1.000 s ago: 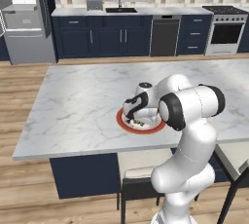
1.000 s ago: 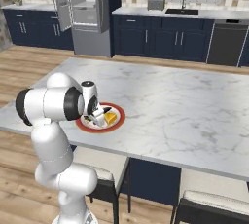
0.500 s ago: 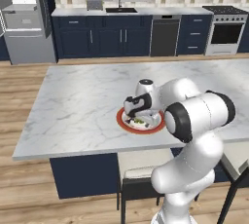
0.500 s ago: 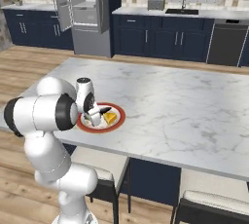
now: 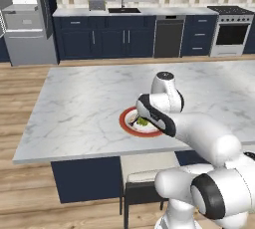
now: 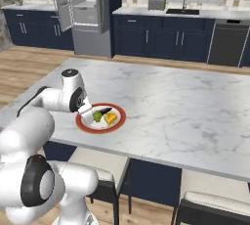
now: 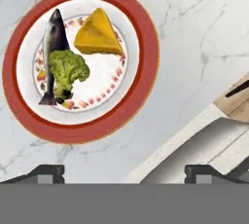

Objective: Take the cheese, fish, and broccoli from the fridge and place them on the plate on the dining counter to create an appetizer plate.

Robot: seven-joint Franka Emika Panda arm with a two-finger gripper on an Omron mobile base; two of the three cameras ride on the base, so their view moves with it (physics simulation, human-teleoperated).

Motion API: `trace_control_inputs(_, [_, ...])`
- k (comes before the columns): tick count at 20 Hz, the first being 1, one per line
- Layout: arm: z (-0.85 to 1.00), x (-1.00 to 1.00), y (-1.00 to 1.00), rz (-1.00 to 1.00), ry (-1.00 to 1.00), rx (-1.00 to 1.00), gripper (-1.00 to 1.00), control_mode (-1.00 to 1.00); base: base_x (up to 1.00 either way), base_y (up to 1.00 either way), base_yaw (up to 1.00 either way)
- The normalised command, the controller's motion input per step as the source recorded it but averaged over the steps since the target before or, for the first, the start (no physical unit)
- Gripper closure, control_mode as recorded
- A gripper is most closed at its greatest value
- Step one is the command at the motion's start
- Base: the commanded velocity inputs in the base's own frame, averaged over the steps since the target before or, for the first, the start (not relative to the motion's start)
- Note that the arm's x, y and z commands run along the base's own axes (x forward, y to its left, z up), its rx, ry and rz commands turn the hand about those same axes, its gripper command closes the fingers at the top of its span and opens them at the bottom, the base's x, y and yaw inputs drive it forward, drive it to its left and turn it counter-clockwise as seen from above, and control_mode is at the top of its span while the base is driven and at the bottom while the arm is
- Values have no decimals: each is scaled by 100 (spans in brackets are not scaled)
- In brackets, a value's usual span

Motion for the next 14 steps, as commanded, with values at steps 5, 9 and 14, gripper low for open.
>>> trace_control_inputs(5, [99,-100,-22,0,-24,0,-100,-100,0,0,0])
trace_control_inputs(9, [100,-100,-14,0,-26,0,-100,-100,0,0,0])
trace_control_inputs(14, [100,-100,-17,0,-21,0,-100,-100,0,0,0])
